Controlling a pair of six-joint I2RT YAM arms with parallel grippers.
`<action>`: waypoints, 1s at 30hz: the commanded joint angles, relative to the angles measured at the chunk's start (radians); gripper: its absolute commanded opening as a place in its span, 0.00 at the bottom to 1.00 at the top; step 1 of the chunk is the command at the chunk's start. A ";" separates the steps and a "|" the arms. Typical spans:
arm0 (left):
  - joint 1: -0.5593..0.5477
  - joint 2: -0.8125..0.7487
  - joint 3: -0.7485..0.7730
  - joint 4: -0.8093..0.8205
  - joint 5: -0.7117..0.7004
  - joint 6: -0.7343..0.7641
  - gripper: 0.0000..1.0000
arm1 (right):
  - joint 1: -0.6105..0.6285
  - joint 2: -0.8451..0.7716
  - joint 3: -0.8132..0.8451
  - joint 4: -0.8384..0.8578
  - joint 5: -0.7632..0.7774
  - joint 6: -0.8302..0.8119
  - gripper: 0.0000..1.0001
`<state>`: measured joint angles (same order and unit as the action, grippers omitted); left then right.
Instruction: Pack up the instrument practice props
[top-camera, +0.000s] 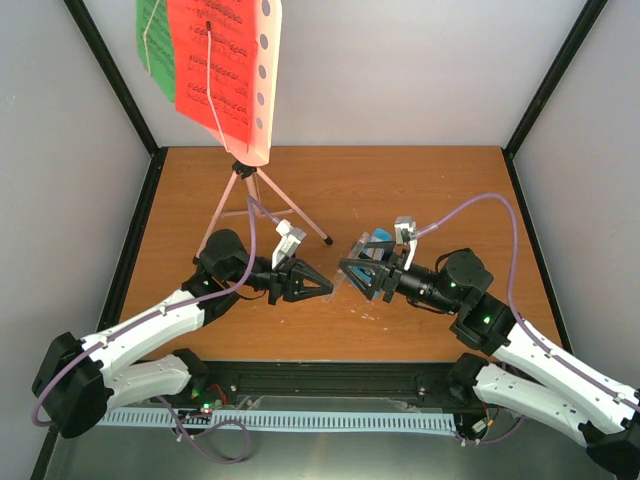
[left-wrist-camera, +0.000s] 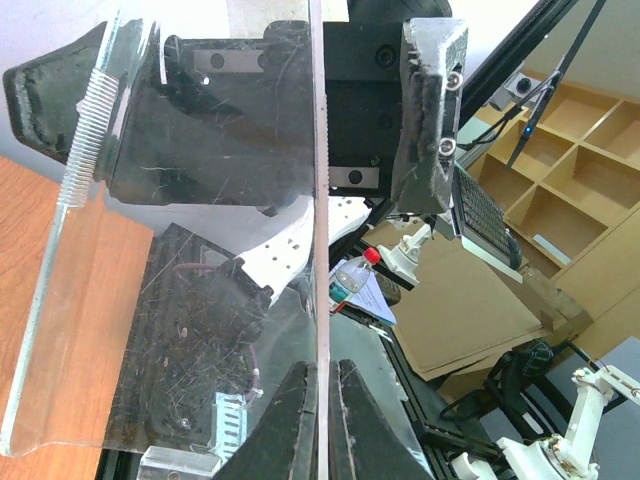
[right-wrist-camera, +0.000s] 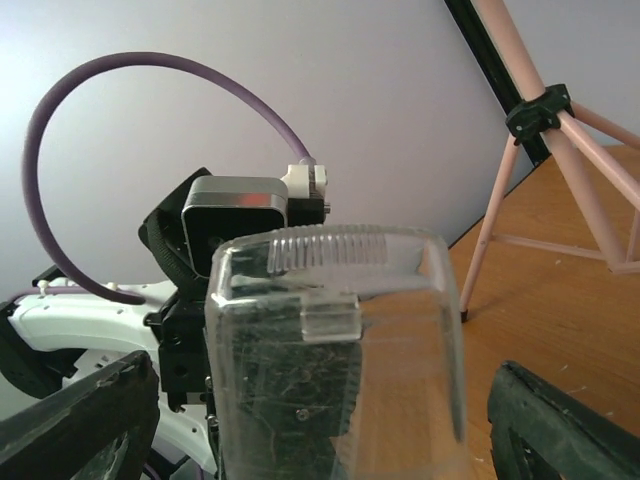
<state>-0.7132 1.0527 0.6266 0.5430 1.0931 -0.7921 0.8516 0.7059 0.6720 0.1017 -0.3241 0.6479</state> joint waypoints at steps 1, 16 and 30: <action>0.007 0.003 0.026 0.034 0.012 -0.002 0.00 | 0.021 0.004 0.025 -0.006 0.052 -0.032 0.87; 0.006 0.007 0.027 -0.011 -0.003 0.024 0.00 | 0.037 -0.012 0.001 0.006 0.093 -0.027 0.74; 0.007 0.010 0.027 -0.012 0.000 0.031 0.00 | 0.037 -0.006 -0.004 -0.003 0.088 -0.040 0.52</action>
<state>-0.7132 1.0584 0.6270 0.5232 1.0939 -0.7856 0.8780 0.7067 0.6712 0.0879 -0.2237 0.6155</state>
